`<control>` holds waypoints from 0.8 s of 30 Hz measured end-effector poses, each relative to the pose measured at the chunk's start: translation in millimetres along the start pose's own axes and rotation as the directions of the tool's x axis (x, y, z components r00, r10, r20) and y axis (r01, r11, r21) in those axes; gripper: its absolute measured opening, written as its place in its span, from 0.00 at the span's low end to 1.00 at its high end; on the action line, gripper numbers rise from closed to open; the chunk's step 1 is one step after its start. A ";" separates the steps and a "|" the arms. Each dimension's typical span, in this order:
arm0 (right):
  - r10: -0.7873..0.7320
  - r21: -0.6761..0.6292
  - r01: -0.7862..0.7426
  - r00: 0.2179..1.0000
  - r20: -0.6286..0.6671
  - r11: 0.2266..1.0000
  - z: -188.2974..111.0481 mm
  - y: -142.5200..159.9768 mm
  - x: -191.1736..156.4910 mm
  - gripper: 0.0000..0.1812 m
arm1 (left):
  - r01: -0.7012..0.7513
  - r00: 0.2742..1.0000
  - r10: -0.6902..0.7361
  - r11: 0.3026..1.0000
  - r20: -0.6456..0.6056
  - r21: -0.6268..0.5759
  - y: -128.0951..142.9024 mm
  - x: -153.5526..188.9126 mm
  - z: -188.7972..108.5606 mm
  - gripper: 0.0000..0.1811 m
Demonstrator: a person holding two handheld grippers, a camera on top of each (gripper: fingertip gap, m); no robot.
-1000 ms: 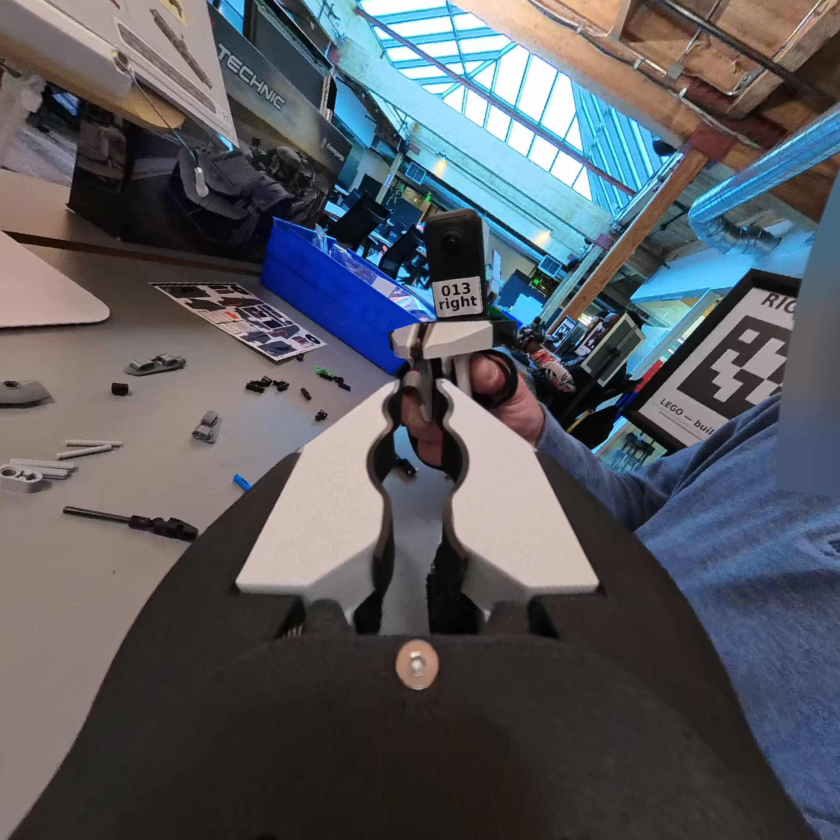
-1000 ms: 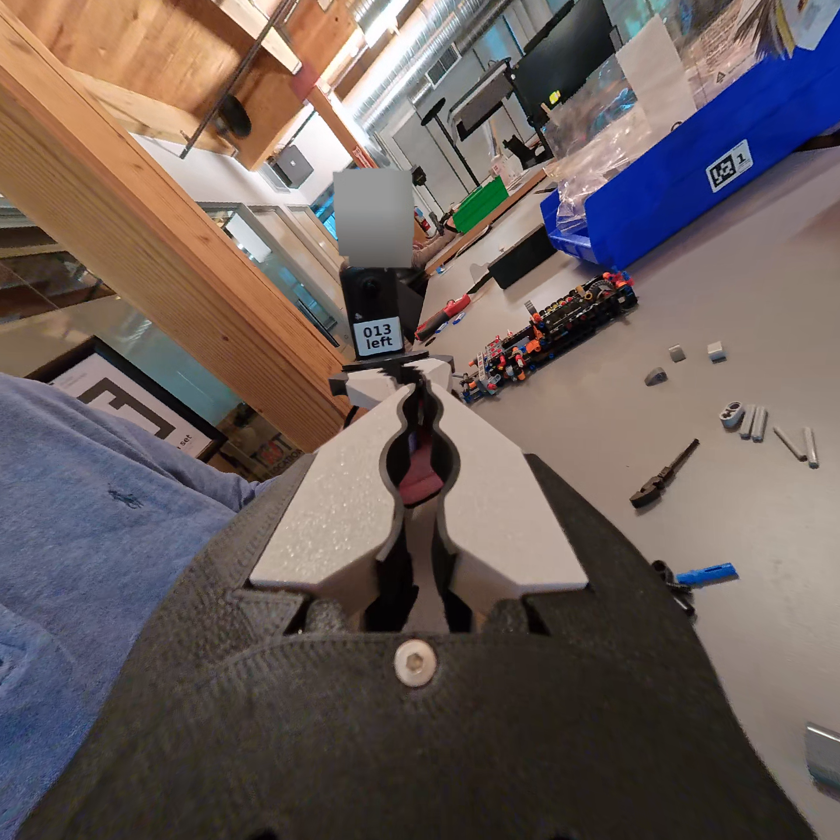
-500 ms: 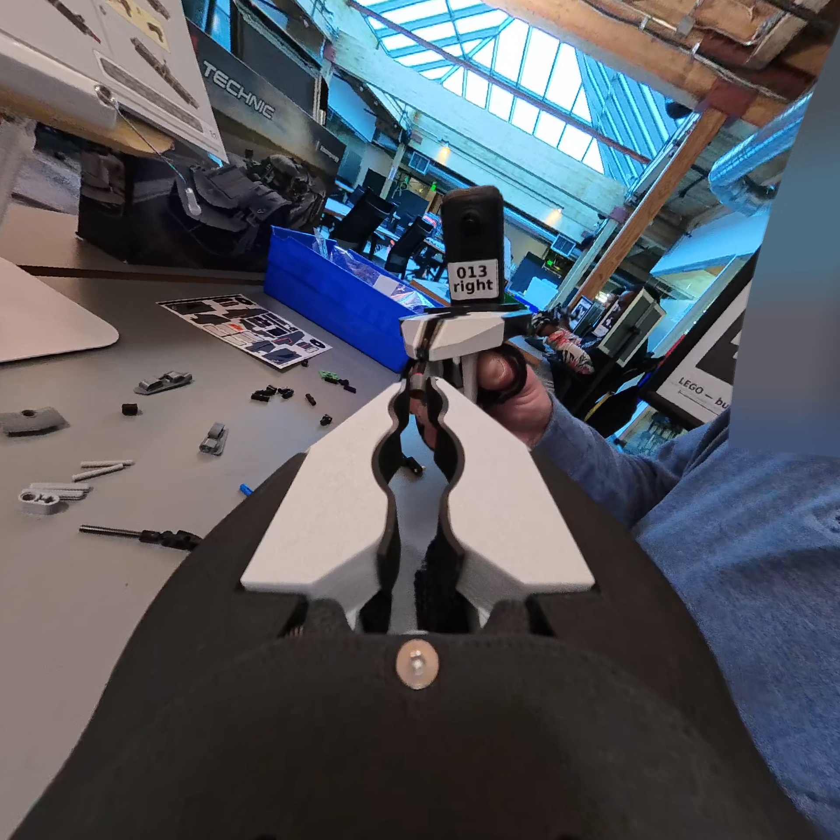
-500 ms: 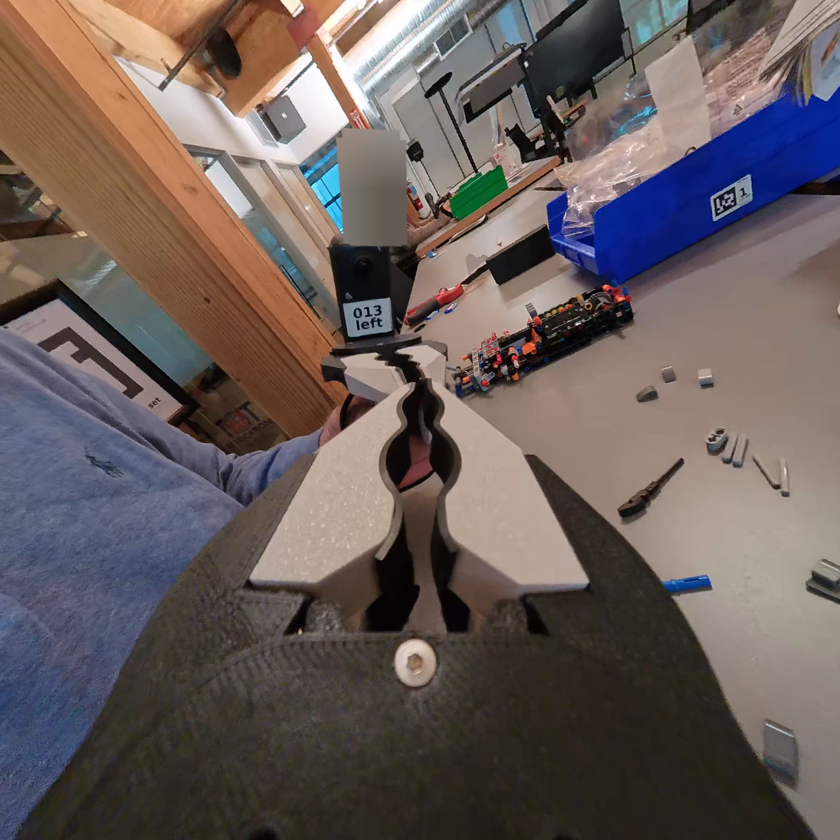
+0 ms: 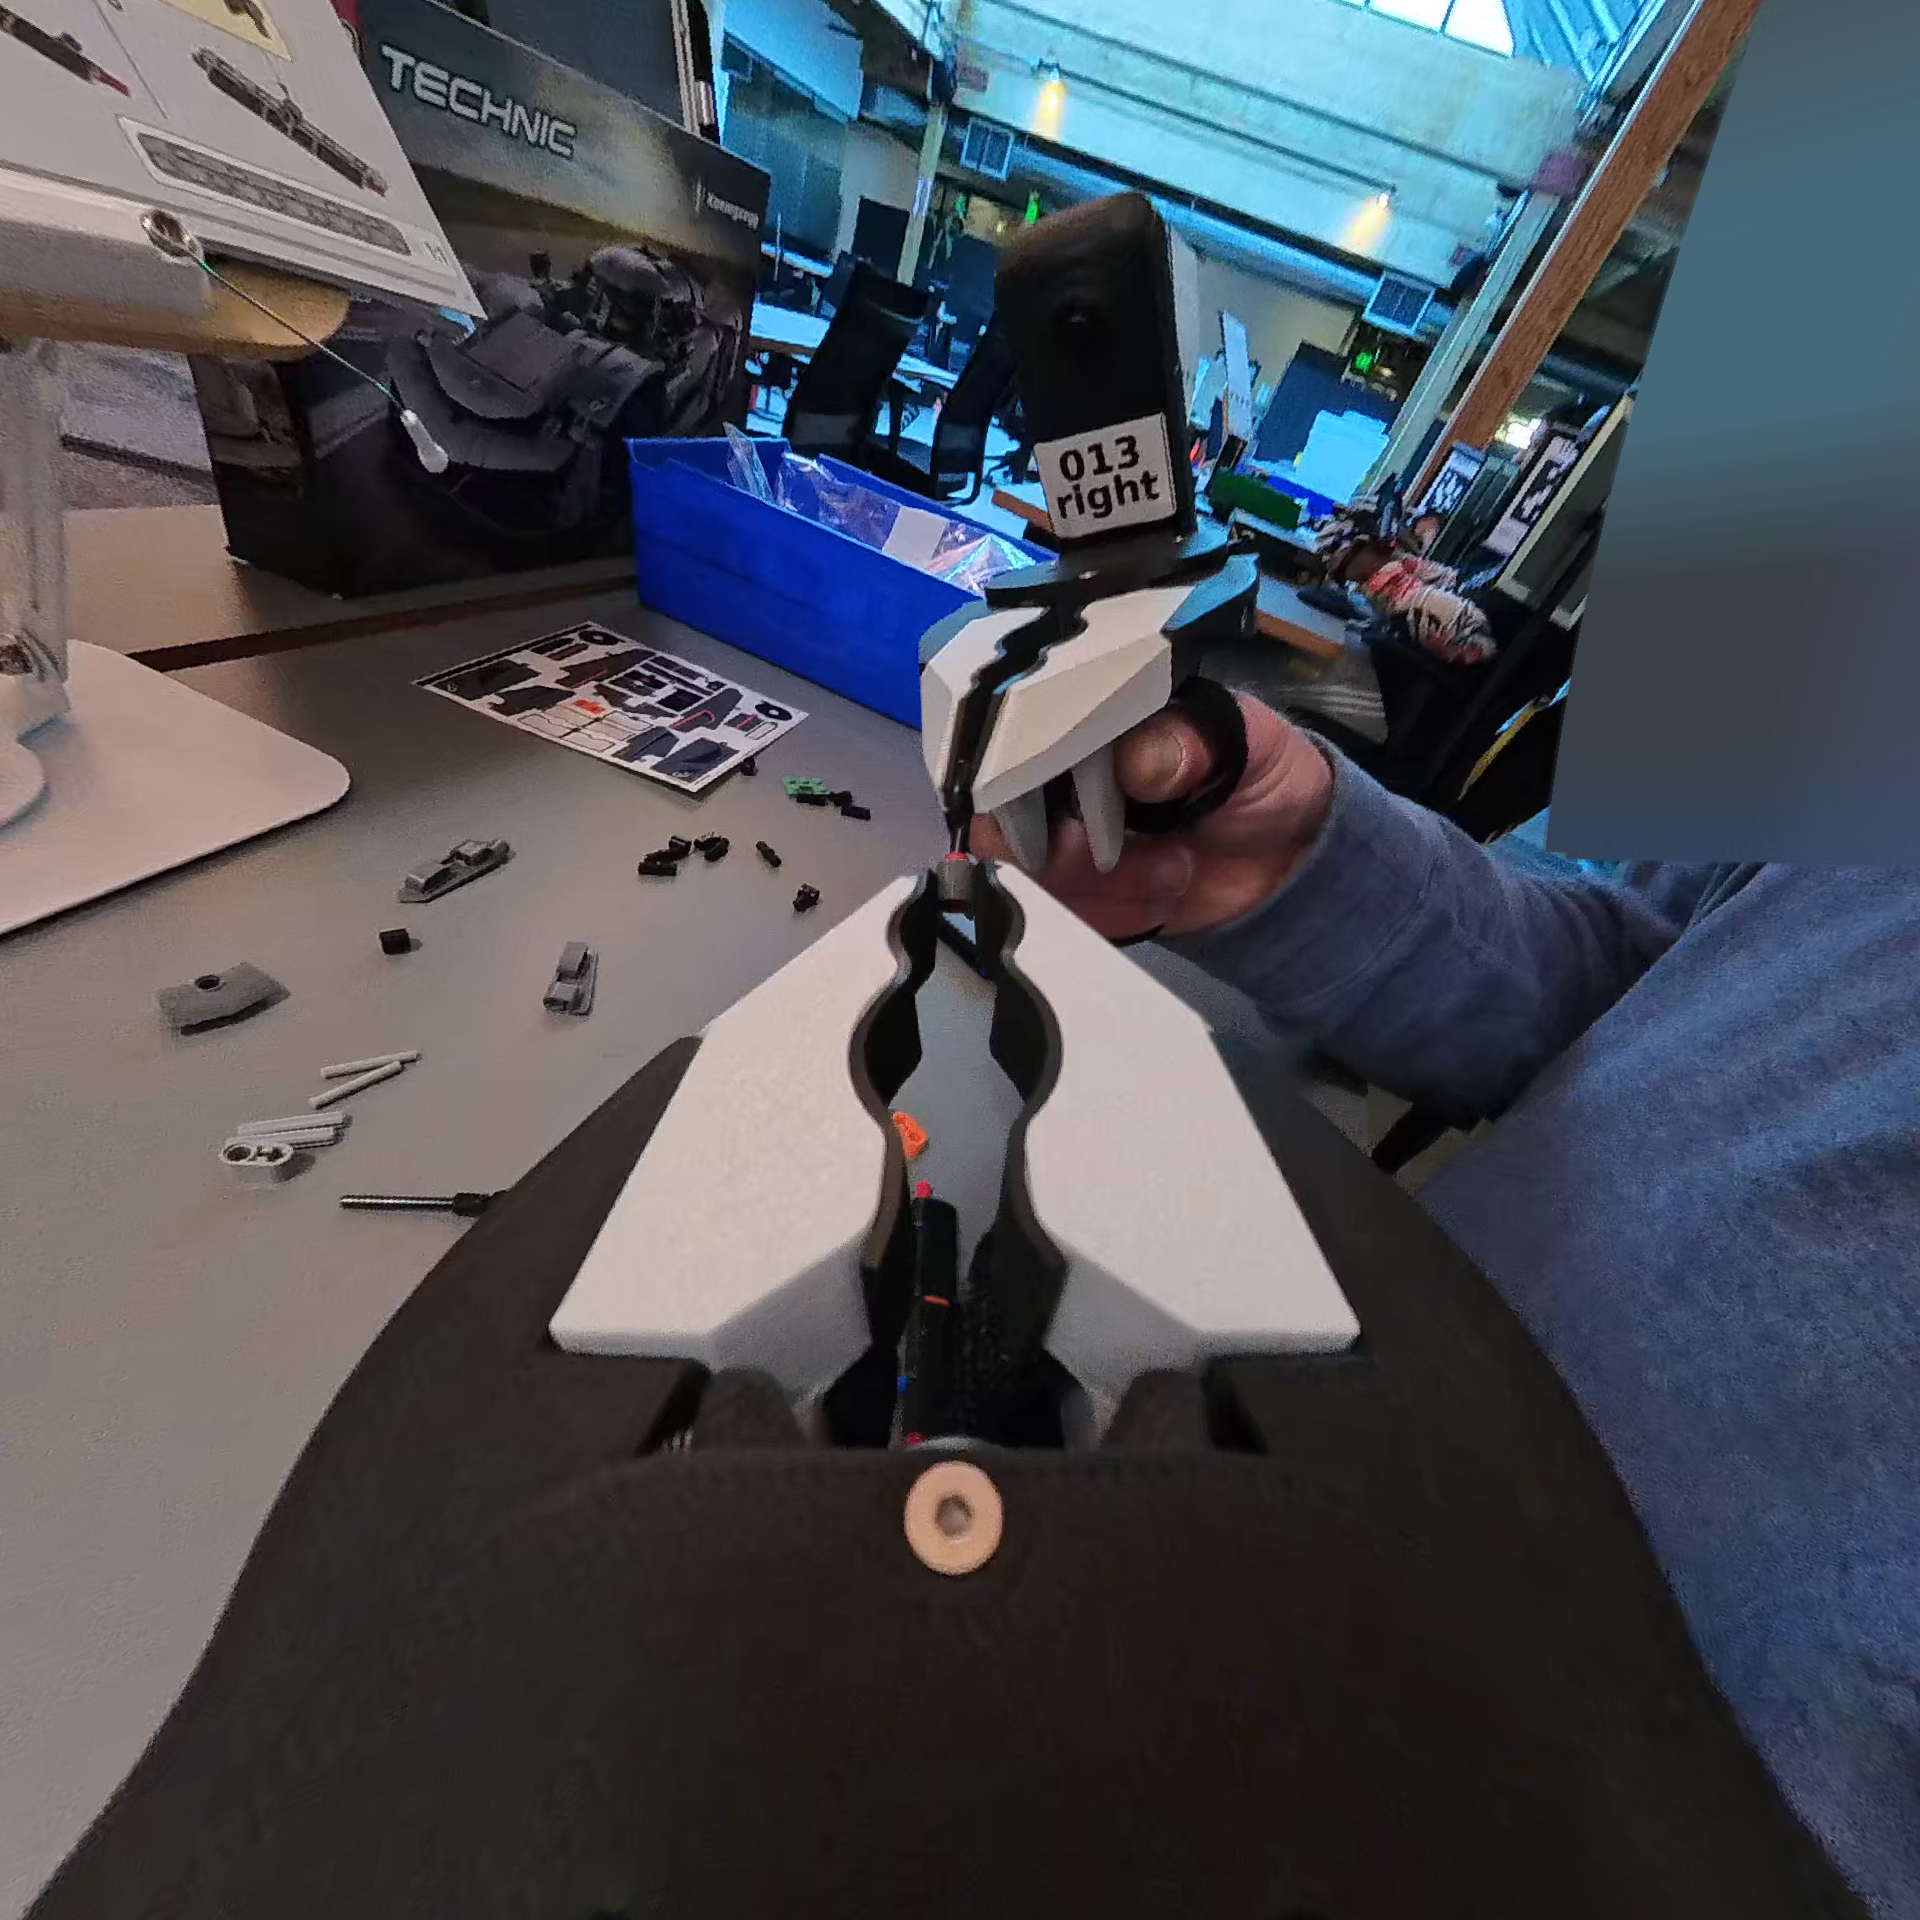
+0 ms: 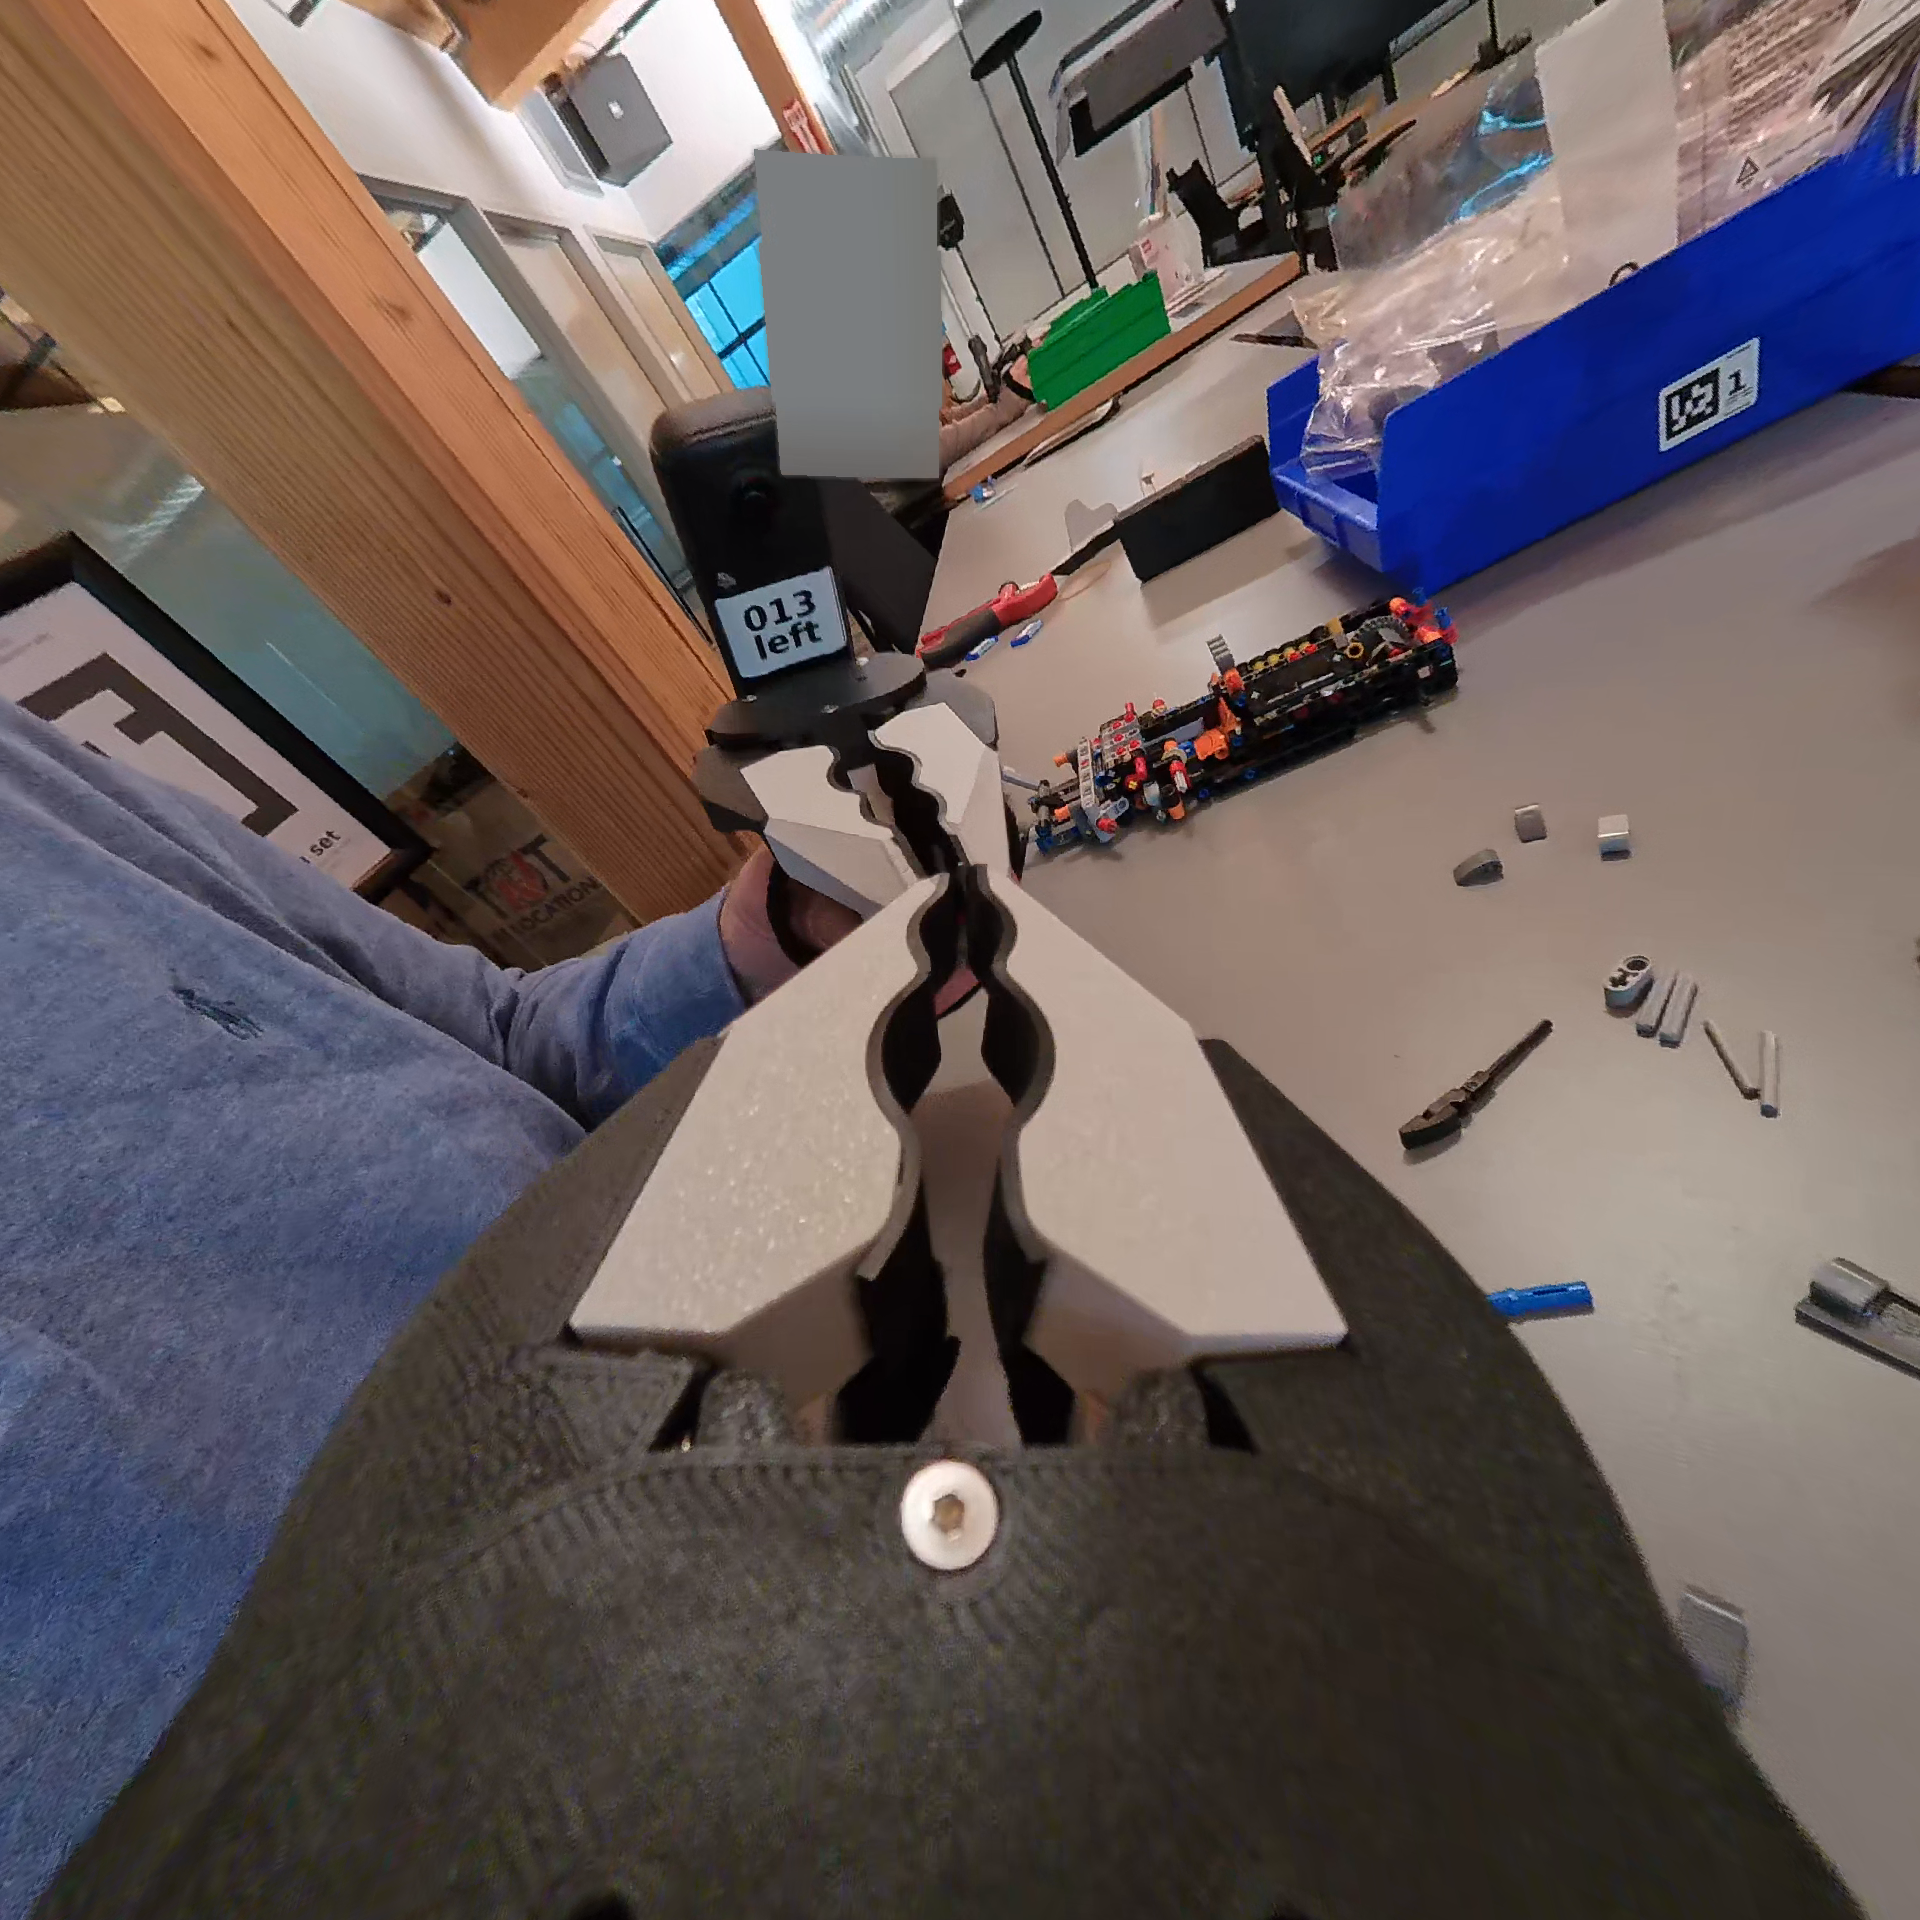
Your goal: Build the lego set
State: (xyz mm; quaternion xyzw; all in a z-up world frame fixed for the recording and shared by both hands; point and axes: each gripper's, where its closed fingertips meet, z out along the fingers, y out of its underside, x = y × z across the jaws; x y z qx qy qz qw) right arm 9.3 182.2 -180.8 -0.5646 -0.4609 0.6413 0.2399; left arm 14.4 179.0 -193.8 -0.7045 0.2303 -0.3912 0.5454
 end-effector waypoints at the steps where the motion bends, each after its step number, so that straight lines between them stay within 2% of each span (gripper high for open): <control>1: 0.001 -0.002 -0.001 1.000 0.002 1.000 0.2 0.4 0.0 0.00 | -0.009 1.000 0.009 1.000 0.006 -0.009 1.2 -0.3 0.2 0.03; 8: 0.004 -0.023 -0.004 1.000 0.001 1.000 0.9 5.0 1.4 0.00 | -0.008 1.000 0.009 0.999 0.018 -0.037 6.6 -0.6 1.7 0.03; 13: -0.036 -0.005 0.036 0.999 -0.023 0.999 0.1 -6.2 2.0 0.00 | 0.083 0.997 -0.082 0.995 -0.008 0.051 -3.2 -3.2 1.3 0.03; 16: -0.202 -0.052 0.198 0.974 -0.106 0.979 -5.8 -10.2 3.5 0.15 | 0.153 0.988 -0.152 0.983 -0.019 0.099 -7.4 -6.6 2.6 0.03; 18: -0.395 -0.152 0.369 0.896 -0.202 0.917 -8.1 -7.2 4.8 0.20 | 0.241 0.970 -0.237 0.960 -0.047 0.143 -10.0 -8.9 2.6 0.03; 20: -0.580 -0.302 0.503 0.764 -0.283 0.810 -6.1 -0.9 7.4 0.23 | 0.296 0.955 -0.292 0.940 -0.050 0.171 -10.6 -12.4 3.8 0.03; 22: -0.725 -0.436 0.582 0.597 -0.343 0.686 -4.9 0.9 12.8 0.23 | 0.343 0.939 -0.337 0.919 -0.068 0.194 -13.4 -12.9 6.0 0.03; 24: -0.793 -0.513 0.605 0.480 -0.374 0.608 -4.1 -0.5 15.6 0.26 | 0.355 0.935 -0.352 0.914 -0.049 0.198 -12.9 -13.8 9.8 0.03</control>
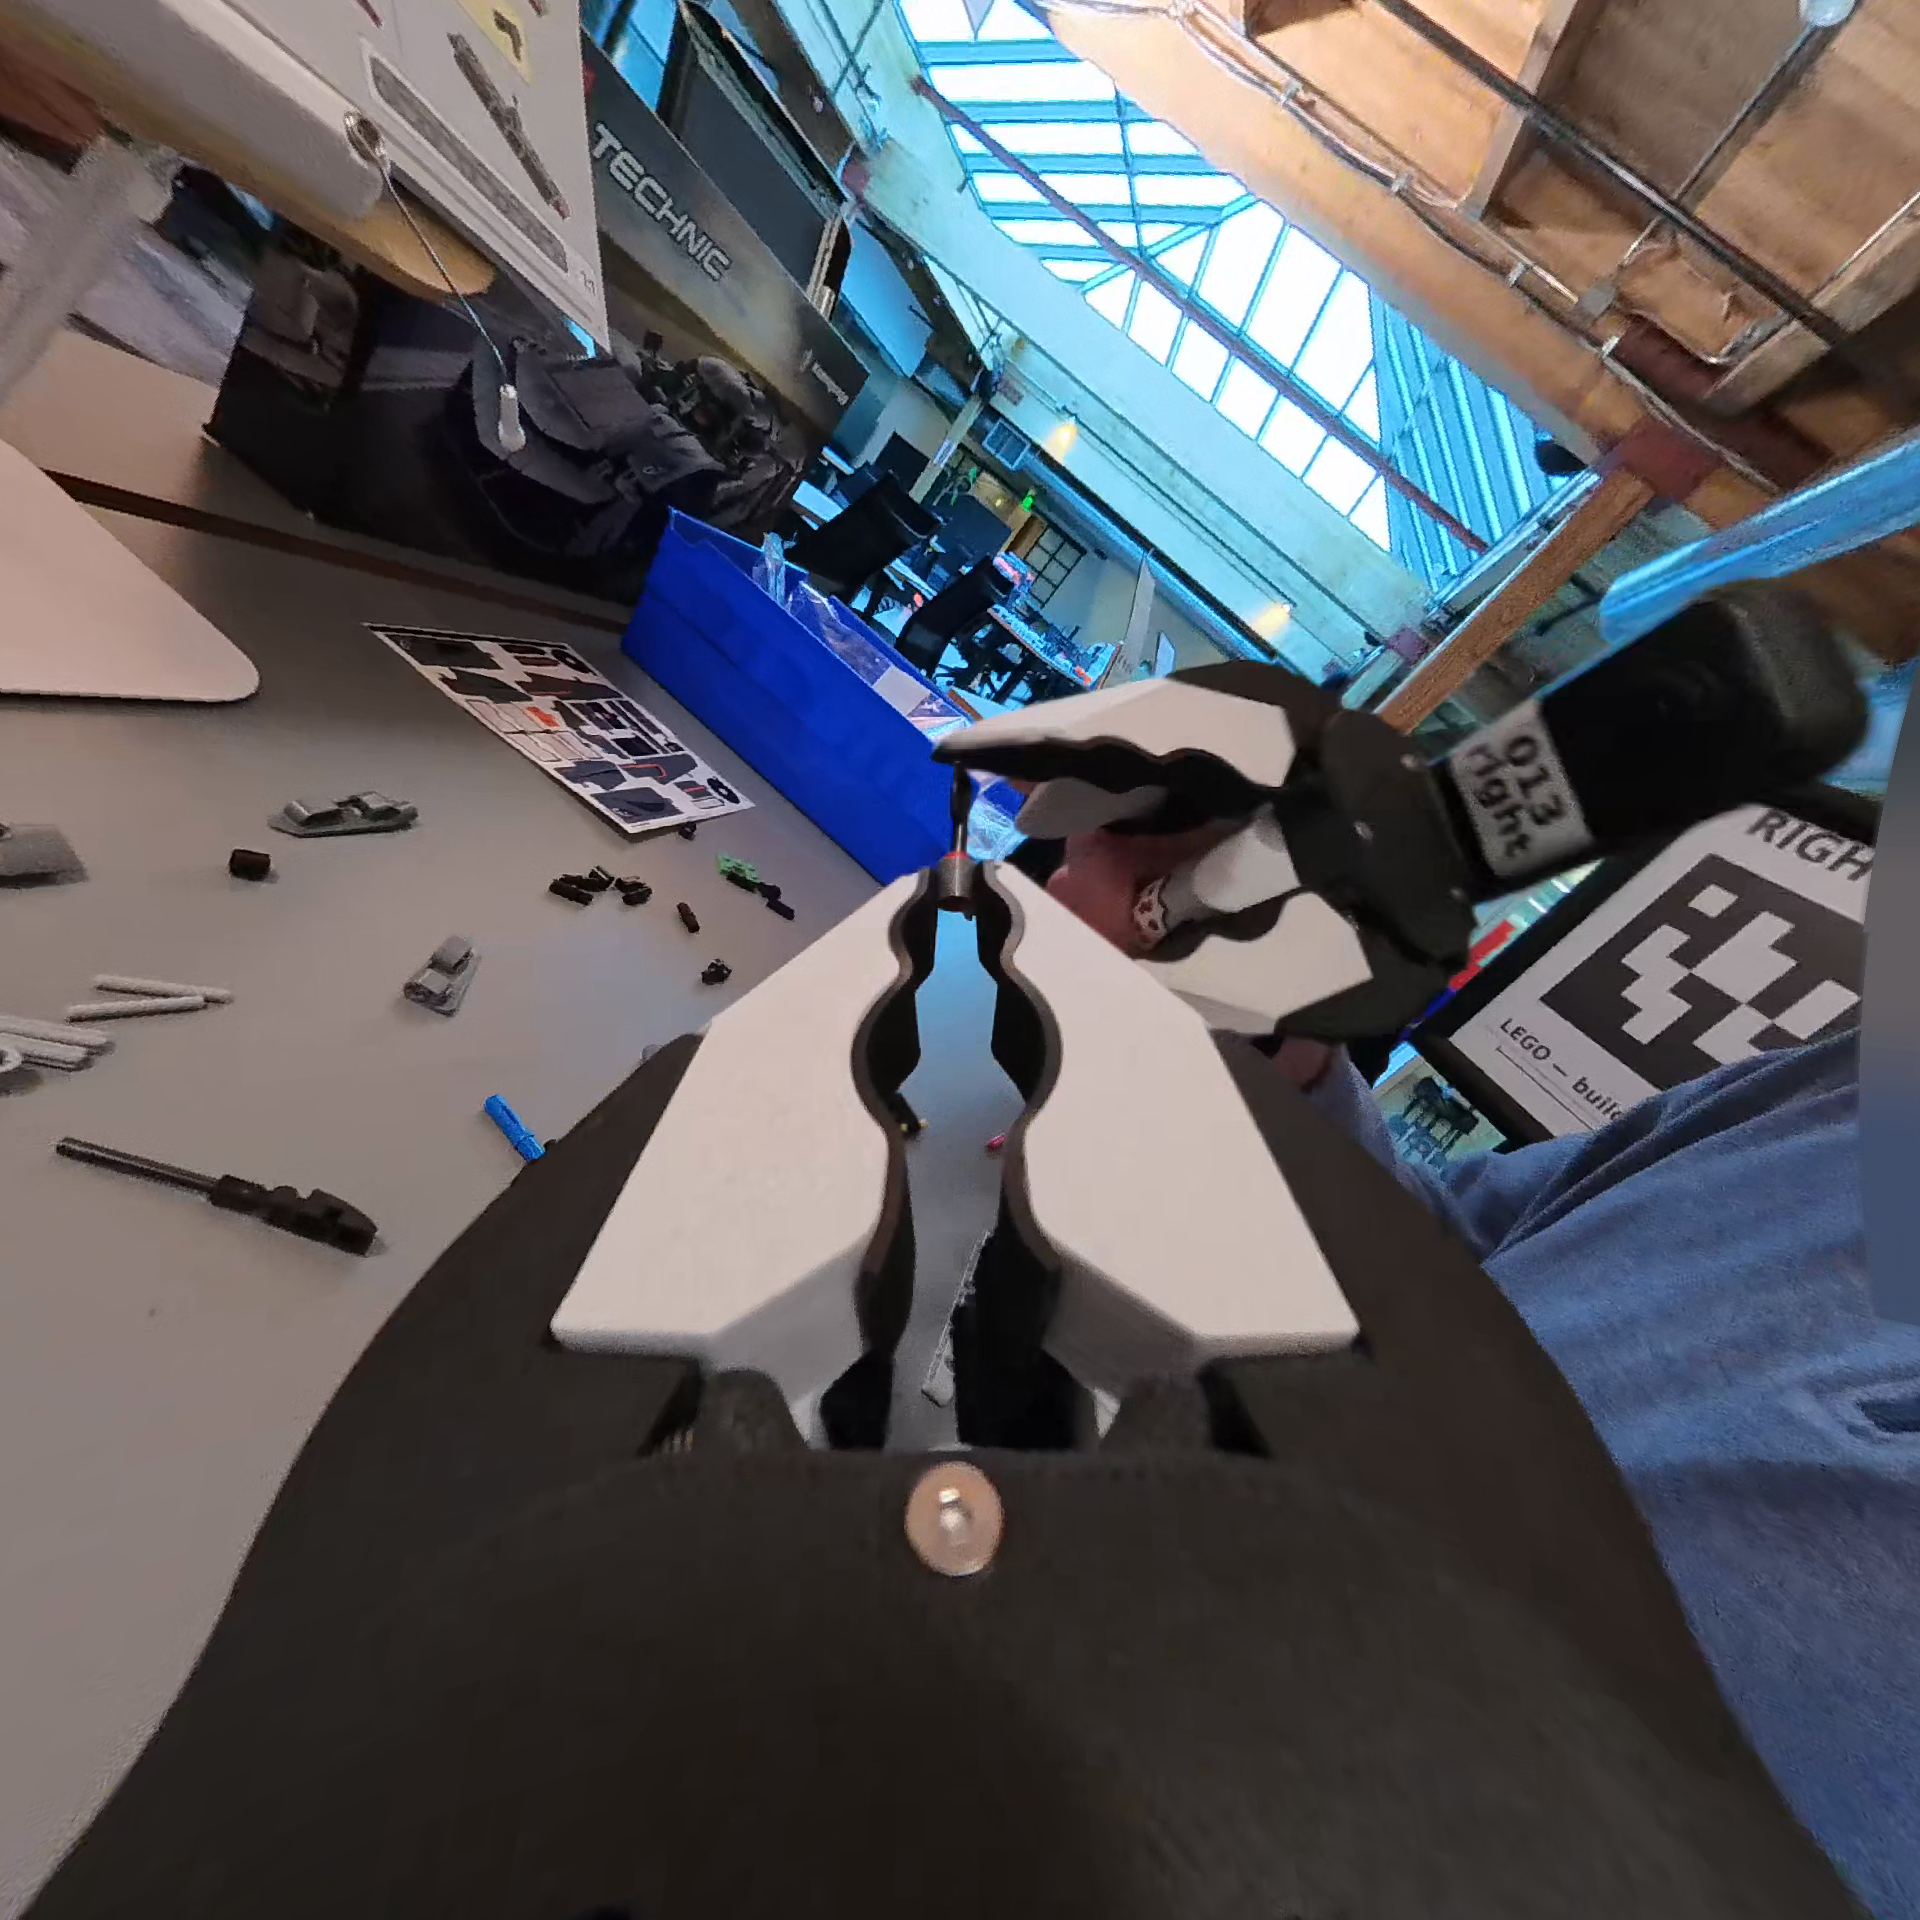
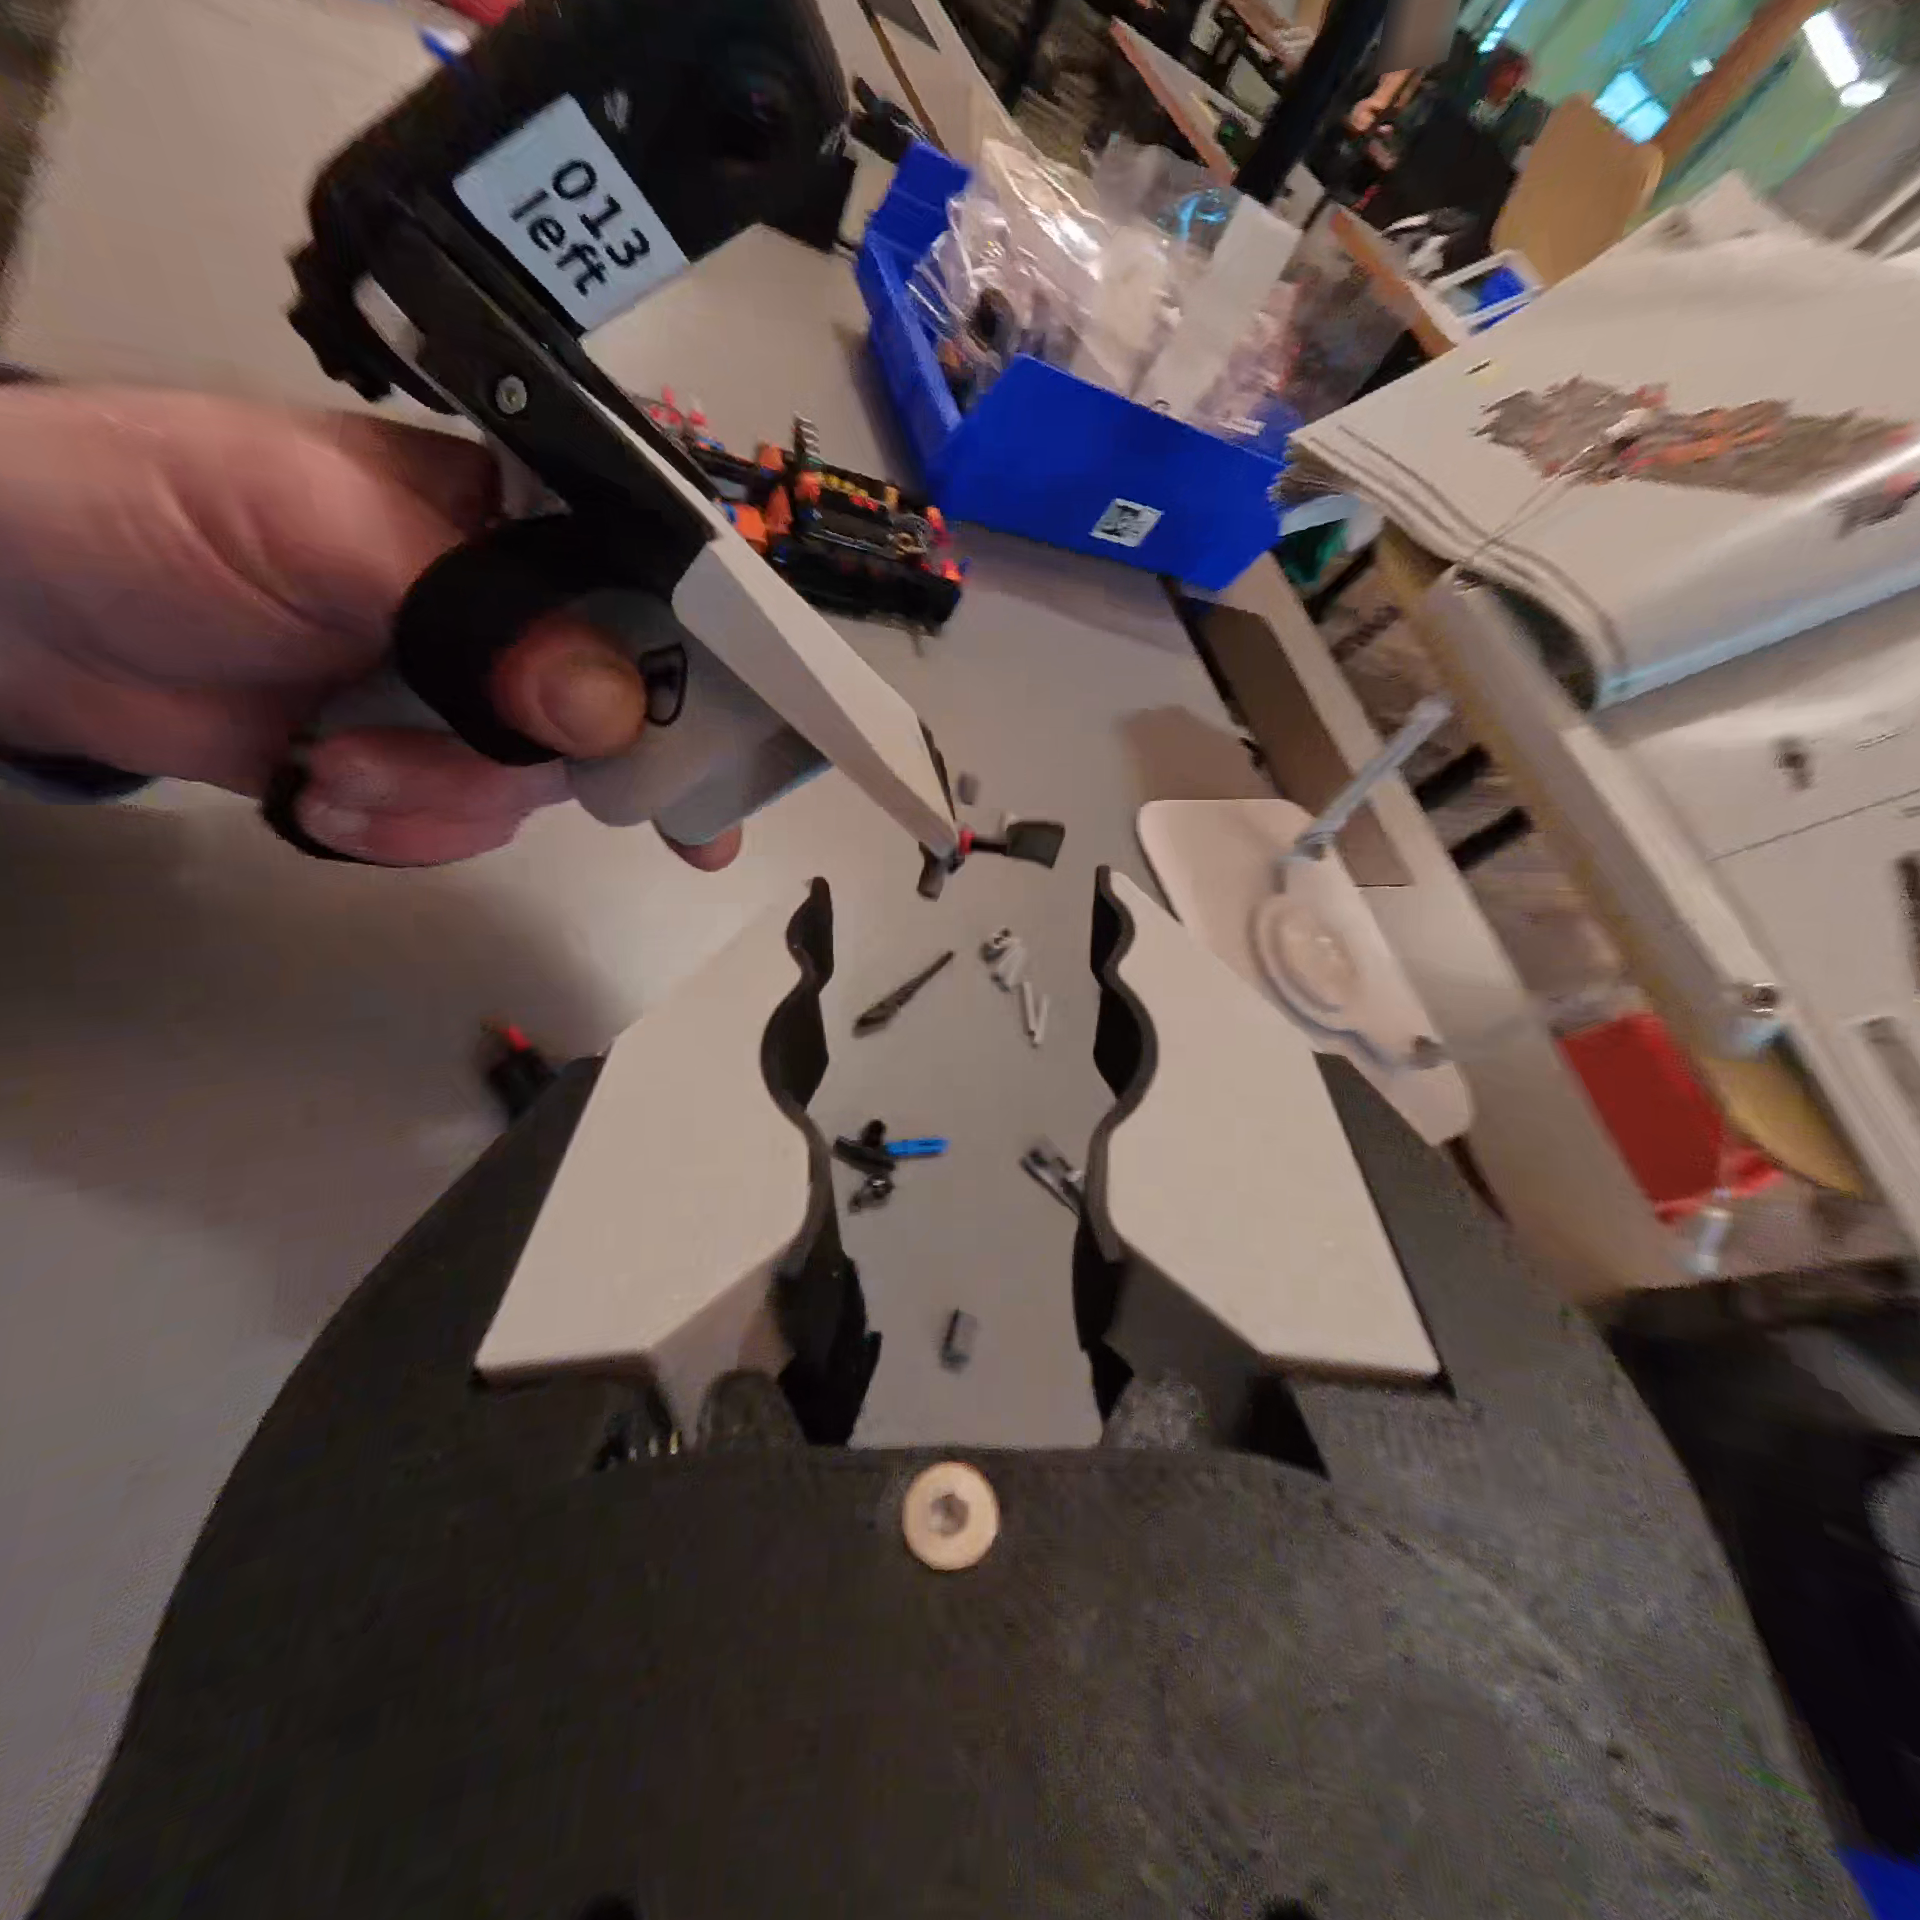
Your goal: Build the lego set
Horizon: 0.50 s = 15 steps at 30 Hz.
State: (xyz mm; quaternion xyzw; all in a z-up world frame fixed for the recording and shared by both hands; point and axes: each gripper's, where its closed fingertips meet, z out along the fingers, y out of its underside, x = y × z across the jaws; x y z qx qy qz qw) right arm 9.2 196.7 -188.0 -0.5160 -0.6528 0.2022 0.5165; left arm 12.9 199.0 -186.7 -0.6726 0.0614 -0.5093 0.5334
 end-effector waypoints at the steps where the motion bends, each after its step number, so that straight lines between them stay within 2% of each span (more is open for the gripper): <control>1: -0.033 -0.011 0.033 0.999 -0.029 0.999 0.5 -0.7 0.1 0.26 | -0.004 1.000 0.004 1.000 0.007 -0.009 2.1 1.0 2.4 0.03; 4: -0.117 -0.059 0.112 0.989 -0.093 0.992 1.7 1.3 1.5 0.22 | -0.018 0.999 0.018 1.000 0.027 -0.018 4.4 5.4 7.7 0.03; 9: -0.150 -0.088 0.137 0.975 -0.162 0.987 -1.8 1.8 7.8 0.16 | -0.021 0.999 0.022 1.000 0.046 -0.016 6.4 7.8 10.9 0.03; 15: -0.141 -0.098 0.125 0.974 -0.176 0.987 -3.4 4.9 8.3 0.15 | -0.010 0.999 0.010 1.000 0.053 -0.001 7.7 8.2 13.1 0.03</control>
